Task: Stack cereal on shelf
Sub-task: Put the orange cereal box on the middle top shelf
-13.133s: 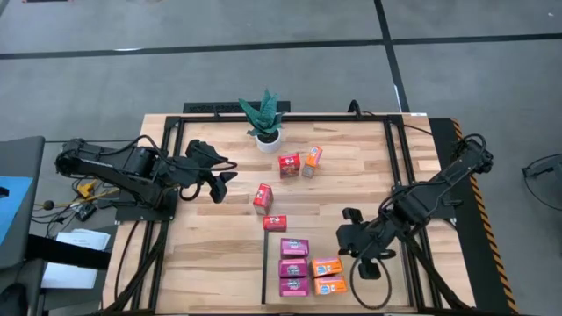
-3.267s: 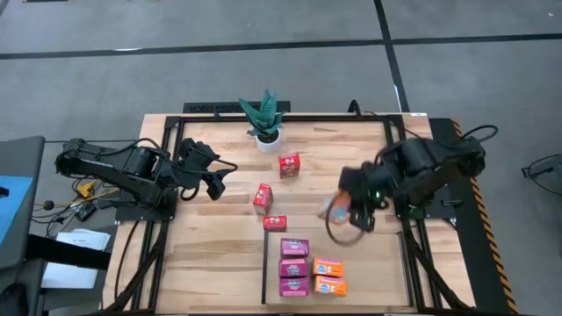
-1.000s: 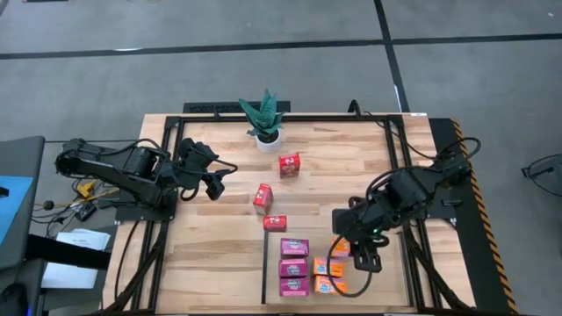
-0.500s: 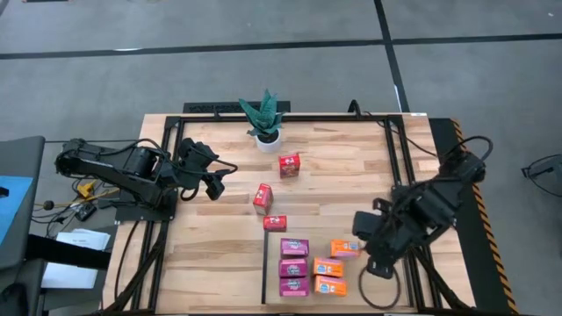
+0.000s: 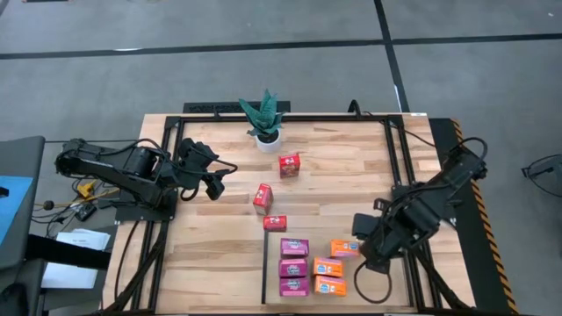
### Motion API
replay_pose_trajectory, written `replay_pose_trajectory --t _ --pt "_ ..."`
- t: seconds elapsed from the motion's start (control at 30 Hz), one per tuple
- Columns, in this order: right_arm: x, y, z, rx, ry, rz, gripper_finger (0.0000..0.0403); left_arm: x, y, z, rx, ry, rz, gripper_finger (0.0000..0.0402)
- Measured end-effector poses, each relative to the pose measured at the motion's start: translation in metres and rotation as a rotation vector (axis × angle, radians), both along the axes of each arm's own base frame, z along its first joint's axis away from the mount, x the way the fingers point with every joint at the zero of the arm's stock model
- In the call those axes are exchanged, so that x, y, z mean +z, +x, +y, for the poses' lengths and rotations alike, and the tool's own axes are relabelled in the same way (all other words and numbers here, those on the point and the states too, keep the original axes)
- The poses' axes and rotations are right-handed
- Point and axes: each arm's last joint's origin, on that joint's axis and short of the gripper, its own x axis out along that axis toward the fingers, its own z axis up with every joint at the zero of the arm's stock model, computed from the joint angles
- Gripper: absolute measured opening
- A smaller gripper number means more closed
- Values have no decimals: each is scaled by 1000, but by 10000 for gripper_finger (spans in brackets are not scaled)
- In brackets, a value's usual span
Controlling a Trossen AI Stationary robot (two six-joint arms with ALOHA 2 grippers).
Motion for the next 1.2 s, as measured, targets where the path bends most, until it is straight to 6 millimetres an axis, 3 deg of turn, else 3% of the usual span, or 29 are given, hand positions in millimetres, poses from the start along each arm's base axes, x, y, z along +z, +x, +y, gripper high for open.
replay_pose_trajectory --t 0.7,1.2 --pt "6 33 -8 104 78 -205 59 0 0 0 2 -2 -3 255" --pt "8 38 -6 127 90 -260 59 0 0 0 1 -1 -1 255"
